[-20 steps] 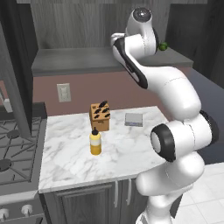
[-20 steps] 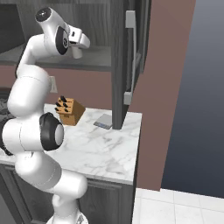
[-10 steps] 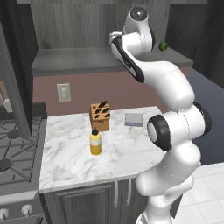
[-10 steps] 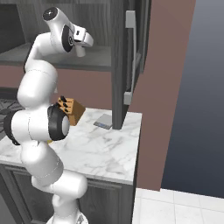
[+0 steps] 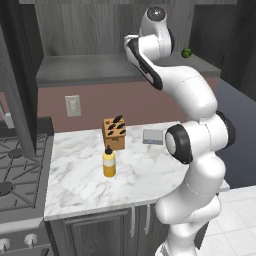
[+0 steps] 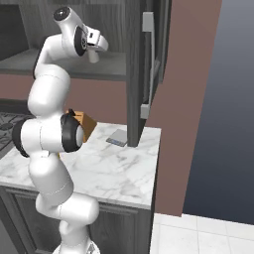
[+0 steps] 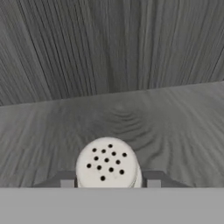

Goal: Pick the shaker and mustard from the counter and place them in the cabinet.

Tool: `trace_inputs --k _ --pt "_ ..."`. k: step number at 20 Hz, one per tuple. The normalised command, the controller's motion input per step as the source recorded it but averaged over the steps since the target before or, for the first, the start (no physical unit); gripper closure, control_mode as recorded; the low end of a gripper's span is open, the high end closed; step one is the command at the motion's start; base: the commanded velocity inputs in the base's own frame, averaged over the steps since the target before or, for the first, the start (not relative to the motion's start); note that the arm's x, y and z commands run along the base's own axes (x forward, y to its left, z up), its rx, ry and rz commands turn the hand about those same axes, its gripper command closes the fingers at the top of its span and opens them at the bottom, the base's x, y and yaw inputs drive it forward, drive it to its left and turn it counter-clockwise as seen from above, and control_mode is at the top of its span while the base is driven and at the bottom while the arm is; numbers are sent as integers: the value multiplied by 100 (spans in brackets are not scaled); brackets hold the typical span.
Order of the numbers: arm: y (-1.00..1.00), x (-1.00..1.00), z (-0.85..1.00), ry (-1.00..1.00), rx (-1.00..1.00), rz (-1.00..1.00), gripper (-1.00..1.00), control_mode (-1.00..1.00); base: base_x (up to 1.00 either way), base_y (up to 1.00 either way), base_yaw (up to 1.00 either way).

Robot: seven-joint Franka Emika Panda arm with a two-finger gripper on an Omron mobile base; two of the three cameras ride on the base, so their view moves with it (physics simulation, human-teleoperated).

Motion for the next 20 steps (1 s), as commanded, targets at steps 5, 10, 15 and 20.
trace_inputs --k 5,10,15,20 --pt "0 1 12 0 2 -2 -100 -100 0 0 0" --pt "-7 -17 19 0 2 -2 -100 -100 0 0 0" --pt "-10 -48 15 -1 1 -1 -100 -100 0 0 0" --pt "-11 -96 -10 -8 0 0 -100 -100 0 0 0"
